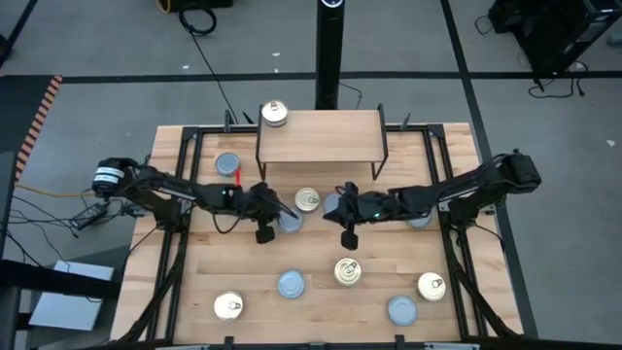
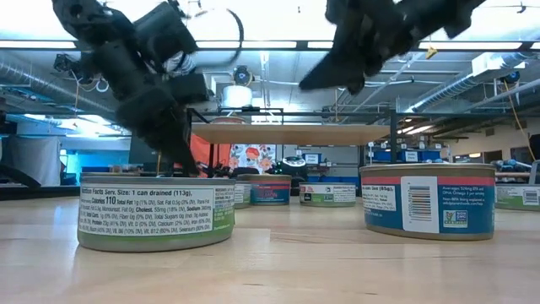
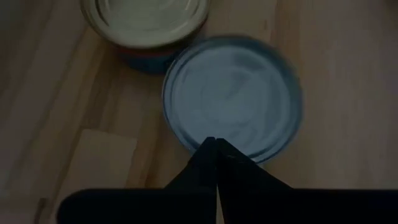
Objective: Stack canned seafood by type on shelf
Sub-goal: Put the green tuna can on the shelf
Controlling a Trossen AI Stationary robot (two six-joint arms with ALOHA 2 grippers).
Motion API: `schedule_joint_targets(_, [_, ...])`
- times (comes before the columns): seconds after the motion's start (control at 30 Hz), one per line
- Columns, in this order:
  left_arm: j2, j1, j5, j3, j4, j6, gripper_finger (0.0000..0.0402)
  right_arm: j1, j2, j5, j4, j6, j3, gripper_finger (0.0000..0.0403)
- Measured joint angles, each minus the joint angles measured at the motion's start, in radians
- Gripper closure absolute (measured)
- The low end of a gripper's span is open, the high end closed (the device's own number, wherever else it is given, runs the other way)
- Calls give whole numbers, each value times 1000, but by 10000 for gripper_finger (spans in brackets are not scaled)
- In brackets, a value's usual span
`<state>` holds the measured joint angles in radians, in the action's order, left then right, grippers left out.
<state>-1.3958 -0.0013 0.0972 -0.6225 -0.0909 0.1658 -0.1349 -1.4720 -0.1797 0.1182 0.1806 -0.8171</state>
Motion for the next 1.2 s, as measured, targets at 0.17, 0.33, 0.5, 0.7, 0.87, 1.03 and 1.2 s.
schedule_joint_targets(0.17, [72,2,49,-7,-74,40,401,14,-139,64,138,8,0,388])
schedule_joint_targets(0.33, [64,5,111,-6,-120,56,401,49,-258,111,173,12,-57,389])
schedule_joint_targets(0.5, [43,44,108,56,2,58,401,77,-364,180,152,10,-126,389])
schedule_joint_targets(0.7, [11,100,50,72,115,3,401,99,-445,288,152,9,-180,389])
schedule_joint_targets(0.87, [-40,131,-47,69,211,-36,401,125,-521,363,155,4,-229,389])
schedule_joint_targets(1.03, [-85,140,-55,72,215,-56,401,138,-575,390,155,8,-257,389])
schedule_joint_targets(1.2, [-130,134,-95,73,239,-53,401,142,-567,367,152,8,-259,389])
